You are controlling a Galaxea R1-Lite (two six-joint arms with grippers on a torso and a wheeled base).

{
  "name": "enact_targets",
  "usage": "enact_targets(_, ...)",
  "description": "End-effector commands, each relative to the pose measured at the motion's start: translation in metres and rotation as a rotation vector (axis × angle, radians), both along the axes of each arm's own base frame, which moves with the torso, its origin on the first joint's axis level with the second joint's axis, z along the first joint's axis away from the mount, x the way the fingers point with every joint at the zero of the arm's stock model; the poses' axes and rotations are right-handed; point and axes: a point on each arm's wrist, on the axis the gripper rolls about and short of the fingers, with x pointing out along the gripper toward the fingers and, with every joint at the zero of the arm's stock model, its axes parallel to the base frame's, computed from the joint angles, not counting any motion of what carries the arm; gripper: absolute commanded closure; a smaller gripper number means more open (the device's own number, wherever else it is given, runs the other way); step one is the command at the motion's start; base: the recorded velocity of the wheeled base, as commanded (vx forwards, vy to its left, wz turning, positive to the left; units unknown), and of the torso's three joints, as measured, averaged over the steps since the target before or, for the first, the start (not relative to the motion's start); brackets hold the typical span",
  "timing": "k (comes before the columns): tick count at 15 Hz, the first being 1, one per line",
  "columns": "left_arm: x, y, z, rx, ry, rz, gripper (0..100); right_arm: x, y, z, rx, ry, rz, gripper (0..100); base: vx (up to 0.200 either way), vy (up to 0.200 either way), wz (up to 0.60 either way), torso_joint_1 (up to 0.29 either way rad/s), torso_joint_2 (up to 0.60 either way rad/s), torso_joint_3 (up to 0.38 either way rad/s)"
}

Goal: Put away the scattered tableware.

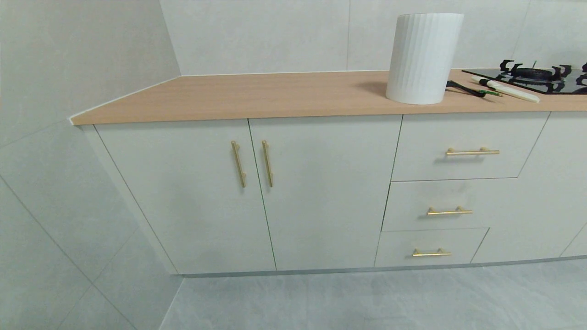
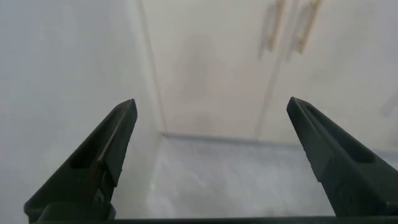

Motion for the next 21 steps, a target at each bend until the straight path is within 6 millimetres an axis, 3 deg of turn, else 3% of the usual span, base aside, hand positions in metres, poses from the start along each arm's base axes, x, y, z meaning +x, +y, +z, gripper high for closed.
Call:
enact_targets(1, -0.028, 0.004, -0.013, 0.013, -0.127, 0.052, 0, -0.059, -0.002, -0.02, -0.074, -0.142, -0.031, 0, 0.0, 0.0, 0.0, 0.0, 0.0, 0.0)
enact_targets(6, -0.038, 0.001, -0.029, 0.03, -0.163, 0.138, 0, -0.085, -0.002, -0.045, -0.094, -0.169, -0.061, 0, 0.0, 0.0, 0.0, 0.0, 0.0, 0.0)
enact_targets(8, -0.039, -0.002, -0.039, 0.04, -0.174, 0.189, 0, -0.083, -0.002, -0.049, -0.088, -0.151, -0.065, 0, 0.0, 0.0, 0.0, 0.0, 0.0, 0.0)
enact_targets(9, -0.041, -0.005, -0.053, 0.076, -0.188, 0.164, 0, -0.079, -0.002, -0.056, -0.089, -0.125, -0.064, 0, 0.0, 0.0, 0.0, 0.0, 0.0, 0.0)
enact_targets(11, -0.032, -0.006, -0.066, 0.065, -0.162, 0.149, 0, -0.068, -0.001, -0.078, -0.092, -0.04, -0.051, 0, 0.0, 0.0, 0.0, 0.0, 0.0, 0.0)
enact_targets(13, -0.017, -0.007, -0.093, 0.081, -0.121, 0.095, 0, -0.054, 0.001, -0.112, -0.1, 0.074, 0.05, 0, 0.0, 0.0, 0.0, 0.0, 0.0, 0.0)
enact_targets(15, -0.006, -0.01, -0.113, 0.083, -0.116, -0.03, 0, -0.053, 0.002, -0.115, -0.08, 0.084, 0.094, 0, 0.0, 0.0, 0.0, 0.0, 0.0, 0.0)
enact_targets(21, -0.006, -0.012, -0.118, 0.006, -0.074, -0.126, 0, -0.053, 0.002, -0.121, -0.04, 0.139, 0.135, 0, 0.0, 0.0, 0.0, 0.0, 0.0, 0.0)
